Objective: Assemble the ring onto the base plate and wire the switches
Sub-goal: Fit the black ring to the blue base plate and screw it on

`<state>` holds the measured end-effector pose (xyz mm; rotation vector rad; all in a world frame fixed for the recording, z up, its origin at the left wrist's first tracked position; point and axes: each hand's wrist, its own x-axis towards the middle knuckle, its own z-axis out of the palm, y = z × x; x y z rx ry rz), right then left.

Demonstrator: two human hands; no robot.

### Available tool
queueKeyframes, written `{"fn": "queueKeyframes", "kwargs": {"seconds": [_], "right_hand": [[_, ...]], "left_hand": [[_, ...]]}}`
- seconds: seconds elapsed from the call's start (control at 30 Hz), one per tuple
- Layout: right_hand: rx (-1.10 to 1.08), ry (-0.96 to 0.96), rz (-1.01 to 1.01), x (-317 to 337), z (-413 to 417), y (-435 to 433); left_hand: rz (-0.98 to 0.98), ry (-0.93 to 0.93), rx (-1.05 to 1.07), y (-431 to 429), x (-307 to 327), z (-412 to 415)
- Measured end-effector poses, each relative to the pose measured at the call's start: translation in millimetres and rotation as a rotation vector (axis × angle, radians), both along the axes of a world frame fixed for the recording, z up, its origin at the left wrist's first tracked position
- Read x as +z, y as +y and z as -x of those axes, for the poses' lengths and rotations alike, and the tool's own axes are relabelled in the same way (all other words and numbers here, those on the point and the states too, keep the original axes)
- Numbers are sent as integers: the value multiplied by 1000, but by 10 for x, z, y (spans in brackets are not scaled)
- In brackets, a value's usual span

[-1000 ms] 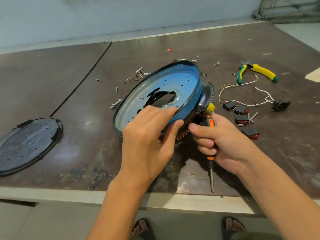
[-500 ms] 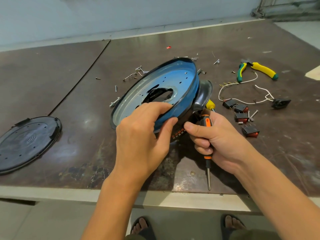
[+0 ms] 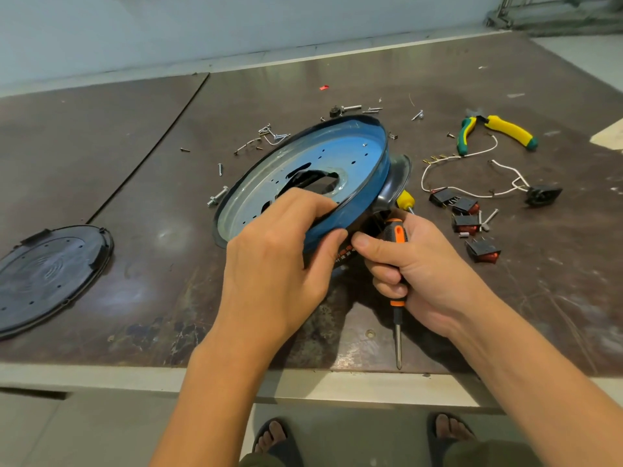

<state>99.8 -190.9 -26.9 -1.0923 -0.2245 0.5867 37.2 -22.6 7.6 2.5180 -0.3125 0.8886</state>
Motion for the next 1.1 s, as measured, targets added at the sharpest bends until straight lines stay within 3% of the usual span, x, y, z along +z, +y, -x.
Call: {"fn": "queueKeyframes", "kwargs": {"seconds": [0.2, 0.67, 0.77, 0.9, 1.1], "right_hand": [[-32, -41, 39, 6, 1, 10], [17, -85, 84, 41, -6, 8], [37, -119, 103, 72, -27, -44], [50, -168, 163, 111, -54, -98], [105, -56, 295, 82, -88, -148]], "left_hand": [[54, 26, 3, 13, 26, 4], [331, 382, -167, 187, 238, 71], [241, 362, -175, 204, 220, 76], [85, 198, -166, 92, 148, 43], [-22, 157, -101, -15, 28, 1]]}}
